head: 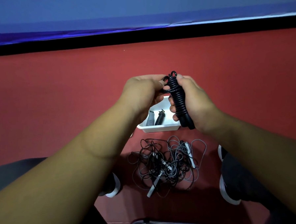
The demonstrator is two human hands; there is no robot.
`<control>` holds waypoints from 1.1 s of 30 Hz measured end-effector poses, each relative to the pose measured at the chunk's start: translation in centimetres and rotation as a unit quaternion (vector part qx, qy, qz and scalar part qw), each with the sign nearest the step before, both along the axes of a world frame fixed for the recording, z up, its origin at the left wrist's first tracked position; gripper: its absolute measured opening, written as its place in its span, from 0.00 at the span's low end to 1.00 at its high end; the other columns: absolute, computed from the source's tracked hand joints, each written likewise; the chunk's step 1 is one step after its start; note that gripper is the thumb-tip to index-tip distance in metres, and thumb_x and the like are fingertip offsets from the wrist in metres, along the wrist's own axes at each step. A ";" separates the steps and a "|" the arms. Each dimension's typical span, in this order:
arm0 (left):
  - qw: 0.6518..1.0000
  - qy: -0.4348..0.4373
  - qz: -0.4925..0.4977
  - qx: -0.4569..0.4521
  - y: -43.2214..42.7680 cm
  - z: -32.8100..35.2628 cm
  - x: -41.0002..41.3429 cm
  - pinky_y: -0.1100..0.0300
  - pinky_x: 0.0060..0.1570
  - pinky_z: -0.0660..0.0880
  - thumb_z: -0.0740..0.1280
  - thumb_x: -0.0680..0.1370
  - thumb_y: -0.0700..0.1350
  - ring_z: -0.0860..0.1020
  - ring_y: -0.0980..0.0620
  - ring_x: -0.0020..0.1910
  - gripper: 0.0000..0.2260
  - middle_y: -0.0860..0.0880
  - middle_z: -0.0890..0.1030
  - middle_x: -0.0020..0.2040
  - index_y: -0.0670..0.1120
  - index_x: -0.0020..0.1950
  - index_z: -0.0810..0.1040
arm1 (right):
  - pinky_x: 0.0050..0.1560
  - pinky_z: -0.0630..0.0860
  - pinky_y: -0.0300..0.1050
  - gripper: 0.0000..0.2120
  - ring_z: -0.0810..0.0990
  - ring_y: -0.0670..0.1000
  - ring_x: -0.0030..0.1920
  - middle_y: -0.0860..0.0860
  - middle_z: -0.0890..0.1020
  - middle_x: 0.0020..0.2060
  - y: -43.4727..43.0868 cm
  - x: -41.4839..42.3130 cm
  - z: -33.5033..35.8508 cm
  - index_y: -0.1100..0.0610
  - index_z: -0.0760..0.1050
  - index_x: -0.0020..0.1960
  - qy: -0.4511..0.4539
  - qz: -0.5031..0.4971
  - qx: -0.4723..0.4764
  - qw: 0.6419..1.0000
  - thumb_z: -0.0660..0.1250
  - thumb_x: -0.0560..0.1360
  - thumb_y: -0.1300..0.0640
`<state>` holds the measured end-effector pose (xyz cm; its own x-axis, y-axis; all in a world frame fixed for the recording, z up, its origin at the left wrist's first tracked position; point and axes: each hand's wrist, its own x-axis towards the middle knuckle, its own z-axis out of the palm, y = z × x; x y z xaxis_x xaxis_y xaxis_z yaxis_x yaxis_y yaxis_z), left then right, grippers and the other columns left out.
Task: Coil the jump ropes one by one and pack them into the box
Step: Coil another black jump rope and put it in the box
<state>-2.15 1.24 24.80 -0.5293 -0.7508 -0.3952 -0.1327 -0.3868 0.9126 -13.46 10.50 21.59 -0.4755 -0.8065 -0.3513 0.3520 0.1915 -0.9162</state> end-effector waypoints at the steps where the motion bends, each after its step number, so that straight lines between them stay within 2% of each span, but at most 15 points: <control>1: 1.000 -0.001 0.002 -0.003 -0.1 0.0 0.2 0.60 0.40 0.75 0.66 0.80 0.33 0.83 0.49 0.45 0.11 0.39 0.87 0.53 0.40 0.56 0.87 | 0.30 0.70 0.46 0.09 0.72 0.53 0.28 0.57 0.74 0.35 0.0 0.1 0.1 0.47 0.73 0.60 0.007 0.001 -0.003 1.000 0.58 0.87 0.45; 6: 1.000 -0.001 0.007 -0.027 -0.5 0.2 0.5 0.59 0.36 0.68 0.66 0.81 0.33 0.84 0.50 0.44 0.11 0.41 0.87 0.53 0.42 0.55 0.87 | 0.29 0.72 0.47 0.05 0.74 0.55 0.29 0.59 0.76 0.37 -0.2 0.1 0.6 0.40 0.74 0.59 0.053 0.004 -0.025 0.998 0.60 0.86 0.45; 15: 0.998 0.017 0.033 -0.042 0.0 -0.1 0.2 0.59 0.36 0.70 0.64 0.82 0.34 0.81 0.53 0.39 0.10 0.45 0.86 0.45 0.41 0.55 0.86 | 0.29 0.73 0.47 0.06 0.75 0.55 0.31 0.58 0.77 0.38 0.0 0.4 0.8 0.39 0.74 0.59 0.065 0.003 -0.029 0.997 0.59 0.87 0.45; 23: 0.990 -0.031 -0.022 -0.135 -0.8 0.3 0.7 0.53 0.44 0.69 0.65 0.82 0.37 0.82 0.54 0.40 0.11 0.46 0.88 0.47 0.44 0.53 0.87 | 0.30 0.73 0.49 0.05 0.76 0.55 0.31 0.58 0.78 0.38 0.3 0.5 0.9 0.37 0.75 0.57 0.085 0.004 -0.024 0.996 0.60 0.86 0.43; 28: 0.994 -0.035 -0.078 -0.075 -1.7 0.8 0.9 0.57 0.36 0.66 0.63 0.83 0.34 0.81 0.50 0.40 0.11 0.44 0.85 0.42 0.38 0.55 0.86 | 0.30 0.73 0.50 0.06 0.76 0.55 0.31 0.59 0.77 0.38 0.7 0.5 0.5 0.37 0.74 0.58 0.109 0.030 -0.022 0.993 0.59 0.87 0.44; 33: 0.998 -0.006 -0.059 0.030 -2.2 0.1 1.3 0.63 0.32 0.66 0.65 0.81 0.33 0.82 0.53 0.38 0.11 0.43 0.85 0.45 0.39 0.58 0.85 | 0.32 0.73 0.51 0.06 0.76 0.55 0.31 0.59 0.78 0.40 0.7 0.2 0.9 0.35 0.74 0.58 0.118 0.053 -0.012 0.992 0.59 0.87 0.44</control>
